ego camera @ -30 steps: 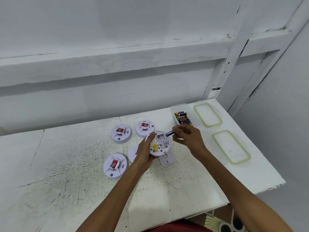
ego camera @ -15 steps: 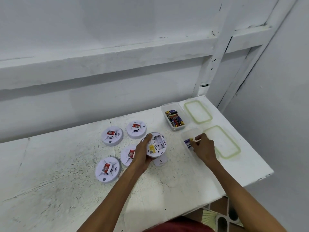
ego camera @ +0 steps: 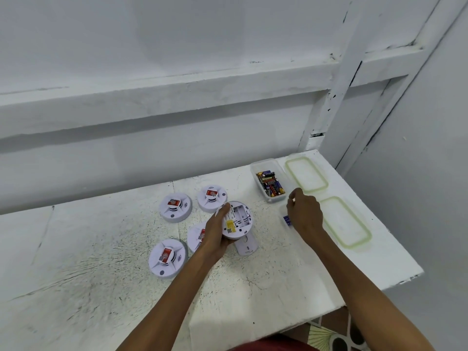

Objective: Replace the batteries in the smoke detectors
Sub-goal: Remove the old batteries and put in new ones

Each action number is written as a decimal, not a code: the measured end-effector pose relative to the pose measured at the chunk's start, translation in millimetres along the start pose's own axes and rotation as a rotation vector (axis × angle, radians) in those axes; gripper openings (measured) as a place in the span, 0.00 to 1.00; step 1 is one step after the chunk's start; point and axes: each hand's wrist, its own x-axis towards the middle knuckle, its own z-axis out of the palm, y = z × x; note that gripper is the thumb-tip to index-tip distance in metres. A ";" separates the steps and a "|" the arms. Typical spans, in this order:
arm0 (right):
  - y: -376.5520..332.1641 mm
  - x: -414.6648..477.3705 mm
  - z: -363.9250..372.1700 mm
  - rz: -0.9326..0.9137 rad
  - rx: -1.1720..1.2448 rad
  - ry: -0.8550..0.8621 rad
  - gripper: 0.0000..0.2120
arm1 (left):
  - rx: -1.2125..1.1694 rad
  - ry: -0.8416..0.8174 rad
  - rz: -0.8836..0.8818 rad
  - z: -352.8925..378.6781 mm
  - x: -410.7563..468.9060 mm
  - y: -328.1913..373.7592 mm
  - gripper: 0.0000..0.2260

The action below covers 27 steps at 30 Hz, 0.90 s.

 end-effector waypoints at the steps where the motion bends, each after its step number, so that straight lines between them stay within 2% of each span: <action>1: -5.3 6.2 -1.8 -0.032 0.036 0.008 0.05 | -0.001 0.003 0.003 1.2 0.4 1.6 0.13; 4: -19.1 26.5 -4.1 -0.146 0.204 -0.030 0.05 | -0.009 0.012 0.010 5.5 1.7 6.6 0.12; 6: -24.1 43.5 0.0 -0.206 0.229 -0.099 0.07 | 0.001 0.014 0.013 7.4 3.6 8.6 0.12; 12: -33.8 81.5 21.1 -0.202 0.036 -0.319 0.13 | -0.004 0.003 0.023 5.8 5.3 12.1 0.12; 16: -31.5 93.0 35.7 -0.184 -0.126 -0.470 0.03 | -0.001 -0.025 0.035 3.0 6.5 13.6 0.10; 21: -28.4 96.1 41.3 -0.148 -0.064 -0.435 0.11 | -0.018 -0.021 0.040 -1.8 9.5 12.7 0.13; 27: -23.3 88.2 32.9 -0.082 0.195 -0.333 0.11 | -0.026 -0.008 0.042 -6.8 14.0 6.9 0.14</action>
